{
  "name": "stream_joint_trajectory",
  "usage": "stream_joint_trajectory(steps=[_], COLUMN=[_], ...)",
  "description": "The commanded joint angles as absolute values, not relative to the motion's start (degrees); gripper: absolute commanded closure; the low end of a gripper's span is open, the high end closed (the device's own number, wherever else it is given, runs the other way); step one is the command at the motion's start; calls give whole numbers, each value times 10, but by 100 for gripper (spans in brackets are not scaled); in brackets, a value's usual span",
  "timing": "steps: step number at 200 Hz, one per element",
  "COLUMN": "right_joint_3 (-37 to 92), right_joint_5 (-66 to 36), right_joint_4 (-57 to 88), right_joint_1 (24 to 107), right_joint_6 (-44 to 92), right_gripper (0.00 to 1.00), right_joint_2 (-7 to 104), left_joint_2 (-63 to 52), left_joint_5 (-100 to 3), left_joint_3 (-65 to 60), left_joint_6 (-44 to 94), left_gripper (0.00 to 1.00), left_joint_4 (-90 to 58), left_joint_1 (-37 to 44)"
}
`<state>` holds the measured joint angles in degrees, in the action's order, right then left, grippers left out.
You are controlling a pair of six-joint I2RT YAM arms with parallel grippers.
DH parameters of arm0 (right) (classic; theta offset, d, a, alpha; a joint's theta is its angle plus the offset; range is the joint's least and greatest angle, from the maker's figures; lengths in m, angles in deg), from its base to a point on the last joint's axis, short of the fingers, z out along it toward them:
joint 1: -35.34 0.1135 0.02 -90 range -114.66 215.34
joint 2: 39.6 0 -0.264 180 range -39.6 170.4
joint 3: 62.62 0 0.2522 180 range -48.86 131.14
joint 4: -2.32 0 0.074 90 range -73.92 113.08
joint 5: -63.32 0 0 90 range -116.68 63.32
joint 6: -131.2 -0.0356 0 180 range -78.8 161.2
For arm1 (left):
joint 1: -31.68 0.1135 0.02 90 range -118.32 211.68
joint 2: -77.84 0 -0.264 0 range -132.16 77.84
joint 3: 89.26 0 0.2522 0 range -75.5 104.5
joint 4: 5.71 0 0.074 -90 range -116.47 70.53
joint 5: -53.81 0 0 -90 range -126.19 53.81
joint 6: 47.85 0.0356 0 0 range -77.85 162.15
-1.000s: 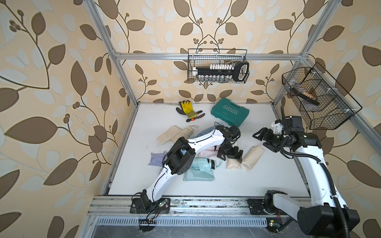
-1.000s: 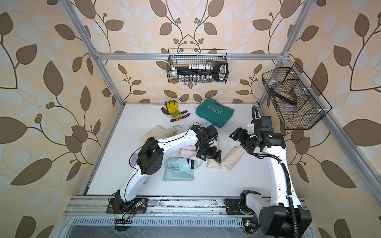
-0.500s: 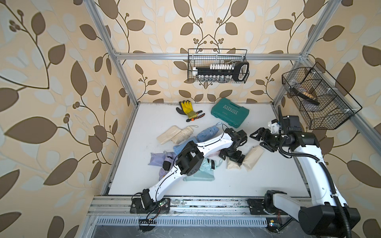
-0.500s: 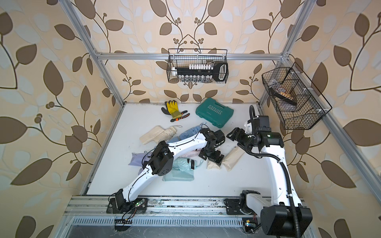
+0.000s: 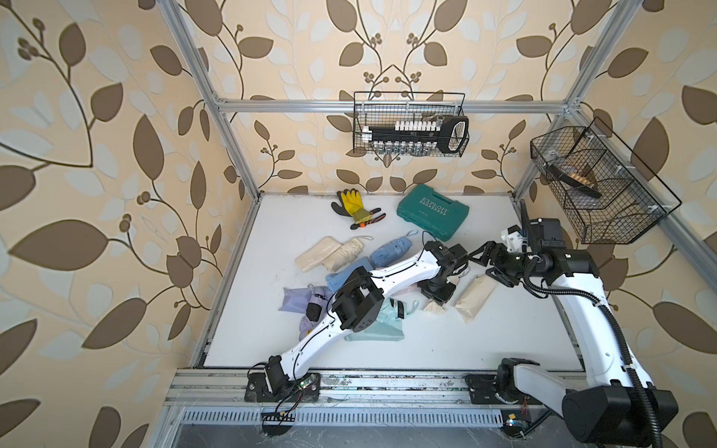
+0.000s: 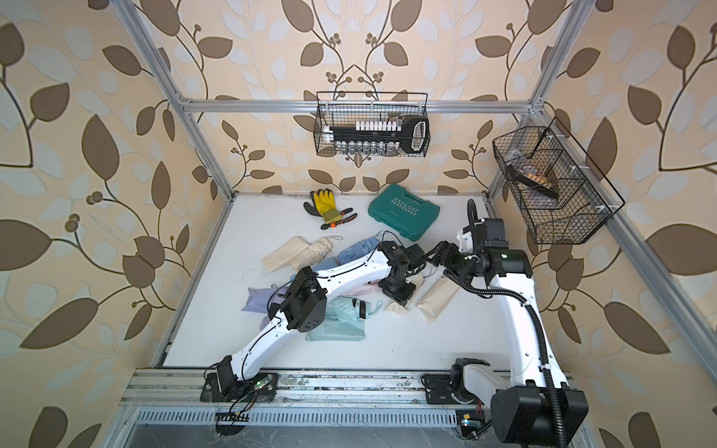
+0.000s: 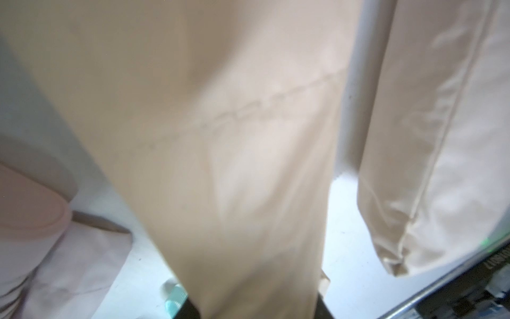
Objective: Take umbrellas out of sleeves
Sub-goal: Pick up the umbrella from the center of the board.
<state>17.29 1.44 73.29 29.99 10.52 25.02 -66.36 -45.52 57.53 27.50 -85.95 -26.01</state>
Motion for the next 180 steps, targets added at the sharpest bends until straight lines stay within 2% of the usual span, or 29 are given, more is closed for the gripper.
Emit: stream_joint_trajectory(steps=[1, 16, 43, 55, 68, 103, 180], right_joint_3=[164, 160, 152, 152, 153, 150, 154], right_joint_5=[22, 20, 11, 5, 1, -7, 0], right_joint_4=[733, 735, 741, 747, 757, 768, 756], right_joint_1=[303, 303, 303, 303, 303, 303, 292], right_joint_6=[103, 106, 113, 118, 124, 137, 135], right_gripper=[21, 21, 21, 21, 21, 21, 21], right_joint_2=[248, 244, 236, 235, 237, 235, 262], left_joint_2=[-651, -614, -594, -594, -592, -602, -504], left_joint_5=[-388, -377, -391, -403, -418, -441, -450], left_joint_3=[506, 450, 397, 389, 381, 390, 373], left_joint_6=[321, 329, 329, 325, 323, 331, 361], left_gripper=[71, 71, 58, 57, 63, 92, 95], left_joint_4=[-894, -863, -845, -835, -820, -820, -811], left_joint_1=[-274, -276, -276, -276, -276, -273, -244])
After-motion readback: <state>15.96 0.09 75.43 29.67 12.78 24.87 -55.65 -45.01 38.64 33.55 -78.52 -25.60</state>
